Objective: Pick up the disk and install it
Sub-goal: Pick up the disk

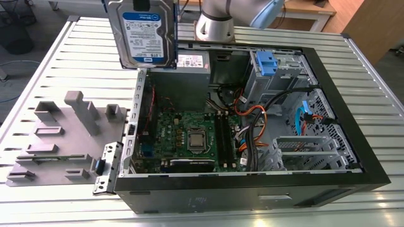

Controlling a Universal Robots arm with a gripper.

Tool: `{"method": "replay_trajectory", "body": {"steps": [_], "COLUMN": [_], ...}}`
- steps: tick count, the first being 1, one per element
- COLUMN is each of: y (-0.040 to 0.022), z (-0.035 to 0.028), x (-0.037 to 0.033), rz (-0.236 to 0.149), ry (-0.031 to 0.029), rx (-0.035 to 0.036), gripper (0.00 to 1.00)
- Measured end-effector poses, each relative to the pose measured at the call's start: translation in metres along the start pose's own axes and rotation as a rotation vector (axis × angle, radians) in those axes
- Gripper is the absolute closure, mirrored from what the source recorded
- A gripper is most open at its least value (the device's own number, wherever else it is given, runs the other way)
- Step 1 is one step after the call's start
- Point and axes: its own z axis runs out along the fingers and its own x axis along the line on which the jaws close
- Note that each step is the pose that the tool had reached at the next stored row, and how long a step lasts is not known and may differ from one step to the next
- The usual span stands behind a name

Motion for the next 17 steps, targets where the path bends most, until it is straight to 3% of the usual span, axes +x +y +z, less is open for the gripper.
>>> {"method": "replay_trajectory", "body": {"steps": [17], "y": [-0.0730], "z": [-0.0010], "x": [0.0005], "rz": [0.000], "ry": [-0.0001], "rx": [0.0000], "gripper": [0.65]}}
